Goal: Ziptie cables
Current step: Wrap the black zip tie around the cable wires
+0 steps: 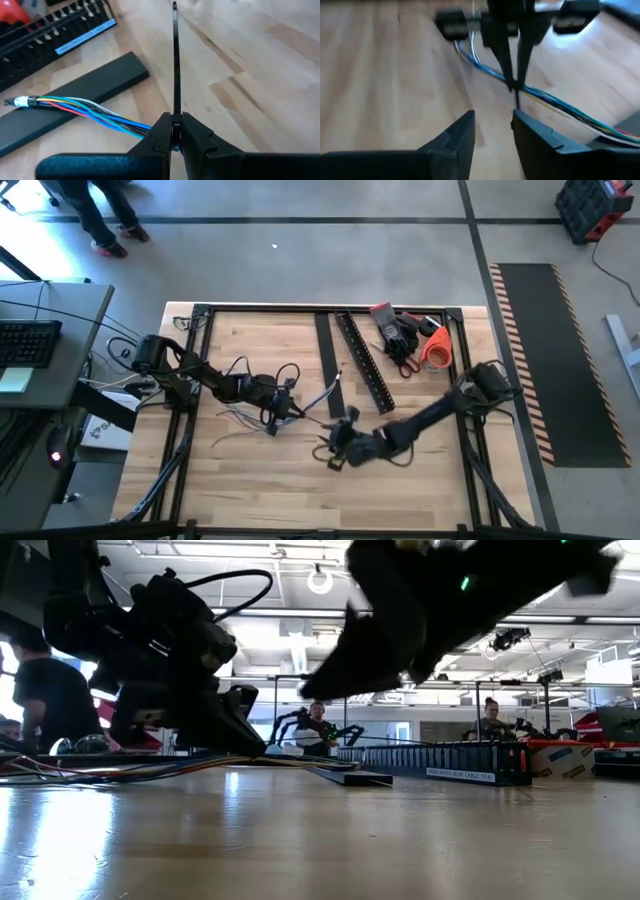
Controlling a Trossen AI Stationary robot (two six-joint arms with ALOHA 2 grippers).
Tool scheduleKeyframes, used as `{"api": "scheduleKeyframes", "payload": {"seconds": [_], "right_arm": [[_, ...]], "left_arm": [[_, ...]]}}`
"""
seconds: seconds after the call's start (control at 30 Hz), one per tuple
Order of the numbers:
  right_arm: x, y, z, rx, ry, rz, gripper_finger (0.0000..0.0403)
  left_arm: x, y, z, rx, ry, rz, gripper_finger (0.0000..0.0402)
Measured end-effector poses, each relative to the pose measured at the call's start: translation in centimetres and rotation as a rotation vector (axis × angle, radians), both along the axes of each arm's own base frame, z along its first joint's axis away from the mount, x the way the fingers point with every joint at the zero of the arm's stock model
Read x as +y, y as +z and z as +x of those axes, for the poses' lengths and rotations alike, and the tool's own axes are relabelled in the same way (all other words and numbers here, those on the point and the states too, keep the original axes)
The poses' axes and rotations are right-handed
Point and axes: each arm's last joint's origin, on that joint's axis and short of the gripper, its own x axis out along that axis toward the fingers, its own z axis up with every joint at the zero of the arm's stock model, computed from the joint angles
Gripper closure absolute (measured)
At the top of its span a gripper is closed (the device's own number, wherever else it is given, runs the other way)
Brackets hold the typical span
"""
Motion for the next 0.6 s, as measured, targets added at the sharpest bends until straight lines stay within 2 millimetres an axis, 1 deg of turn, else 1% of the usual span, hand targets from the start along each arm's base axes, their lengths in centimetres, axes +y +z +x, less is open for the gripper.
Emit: {"api": "scheduleKeyframes", "payload": {"seconds": [0.1, 0.2, 0.4, 0.5, 0.6], "right_arm": [[-2.1, -1.5, 0.7, 0.060, 0.016, -0.004, 0.0280], [-3.2, -1.9, 1.8, 0.060, 0.007, -0.027, 0.0279], [-3.6, -3.1, 3.2, 0.086, 0.035, -0.053, 0.0285], [-3.6, -3.2, 3.4, 0.075, 0.013, -0.053, 0.0307], [-3.6, -3.3, 3.4, 0.074, 0.003, -0.045, 0.0339]], "left_arm": [[-0.3, 0.0, 0.0, -0.001, -0.010, -0.001, 0.0396], [-0.3, 0.0, 0.0, -0.005, -0.011, -0.002, 0.0396], [-0.4, 0.1, 0.0, -0.002, -0.005, -0.017, 0.0396], [-0.3, 0.1, 0.0, -0.002, -0.004, -0.018, 0.0396], [-0.3, 0.1, 0.0, -0.003, -0.004, -0.018, 0.0396]]}}
